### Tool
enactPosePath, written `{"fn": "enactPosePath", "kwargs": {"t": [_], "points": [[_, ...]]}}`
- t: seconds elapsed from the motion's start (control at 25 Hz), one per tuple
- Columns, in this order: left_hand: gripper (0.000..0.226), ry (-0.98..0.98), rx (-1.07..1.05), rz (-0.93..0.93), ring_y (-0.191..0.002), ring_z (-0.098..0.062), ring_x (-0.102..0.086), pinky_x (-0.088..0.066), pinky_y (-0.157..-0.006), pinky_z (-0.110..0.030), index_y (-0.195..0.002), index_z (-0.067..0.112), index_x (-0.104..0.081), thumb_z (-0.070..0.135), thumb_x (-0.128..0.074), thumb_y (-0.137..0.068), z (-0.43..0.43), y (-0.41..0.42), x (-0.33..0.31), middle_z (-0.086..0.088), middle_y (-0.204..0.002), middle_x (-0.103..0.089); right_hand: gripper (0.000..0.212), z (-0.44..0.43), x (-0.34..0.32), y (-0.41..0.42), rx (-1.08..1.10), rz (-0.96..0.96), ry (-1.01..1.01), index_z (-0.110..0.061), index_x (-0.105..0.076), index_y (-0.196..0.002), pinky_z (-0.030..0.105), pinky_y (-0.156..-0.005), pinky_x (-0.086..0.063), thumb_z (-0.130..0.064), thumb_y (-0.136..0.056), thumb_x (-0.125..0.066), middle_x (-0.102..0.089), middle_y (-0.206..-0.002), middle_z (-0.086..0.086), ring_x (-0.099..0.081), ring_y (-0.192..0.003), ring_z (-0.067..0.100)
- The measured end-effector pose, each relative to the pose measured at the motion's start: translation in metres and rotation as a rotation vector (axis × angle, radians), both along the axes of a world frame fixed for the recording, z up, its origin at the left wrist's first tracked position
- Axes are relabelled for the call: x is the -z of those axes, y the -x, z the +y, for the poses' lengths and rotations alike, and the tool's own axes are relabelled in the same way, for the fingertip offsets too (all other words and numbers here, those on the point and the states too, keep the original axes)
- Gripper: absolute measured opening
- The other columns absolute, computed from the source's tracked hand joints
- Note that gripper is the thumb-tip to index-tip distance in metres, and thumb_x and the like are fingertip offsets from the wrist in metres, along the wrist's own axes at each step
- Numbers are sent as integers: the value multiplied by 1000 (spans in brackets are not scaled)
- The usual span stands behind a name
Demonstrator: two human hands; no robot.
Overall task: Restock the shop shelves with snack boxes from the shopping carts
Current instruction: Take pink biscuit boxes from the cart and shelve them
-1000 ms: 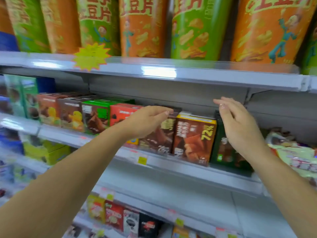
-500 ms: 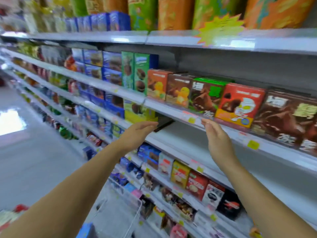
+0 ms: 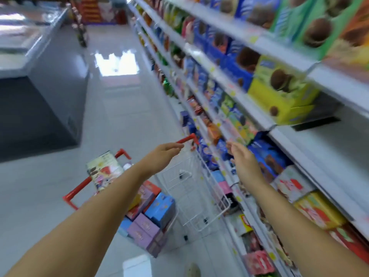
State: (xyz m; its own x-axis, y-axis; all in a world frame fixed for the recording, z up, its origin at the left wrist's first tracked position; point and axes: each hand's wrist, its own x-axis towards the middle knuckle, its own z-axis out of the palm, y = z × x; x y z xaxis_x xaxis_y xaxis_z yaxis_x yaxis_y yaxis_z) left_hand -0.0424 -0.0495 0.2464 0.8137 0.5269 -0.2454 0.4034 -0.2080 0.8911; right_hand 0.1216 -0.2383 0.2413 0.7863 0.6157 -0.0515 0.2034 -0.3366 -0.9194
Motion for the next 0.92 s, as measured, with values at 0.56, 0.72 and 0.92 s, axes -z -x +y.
{"fn": "enactPosePath", "kwargs": {"t": [0.56,0.72,0.92], "points": [[18,208,-835,12,-88,-21,-67,-58,-79,-38,-112,17,-68,19,-55,-98,133,165,101,-5,-102,-71,31,231,142,102,-450,298,344,-27,-53,-130,40,-104,-43,-36,-102,-43,-55,-131,-3,-52,-123,18],[34,163,-992,121,-92,-13,-57,-49,-80,-34,-107,18,-58,47,-63,-89,161,173,138,-10,-117,-57,51,275,154,129,-553,395,462,-27,-40,-143,40,-108,-36,-50,-98,-46,-42,-147,-1,-43,-131,22],[61,847,-1109,13,-115,-21,-51,-37,-101,-43,-132,27,-49,69,-28,-95,173,164,168,3,-132,-55,86,308,206,152,-538,748,592,-45,-44,-140,52,-117,-20,-87,-67,-55,-38,-152,-7,-37,-138,21]]}}
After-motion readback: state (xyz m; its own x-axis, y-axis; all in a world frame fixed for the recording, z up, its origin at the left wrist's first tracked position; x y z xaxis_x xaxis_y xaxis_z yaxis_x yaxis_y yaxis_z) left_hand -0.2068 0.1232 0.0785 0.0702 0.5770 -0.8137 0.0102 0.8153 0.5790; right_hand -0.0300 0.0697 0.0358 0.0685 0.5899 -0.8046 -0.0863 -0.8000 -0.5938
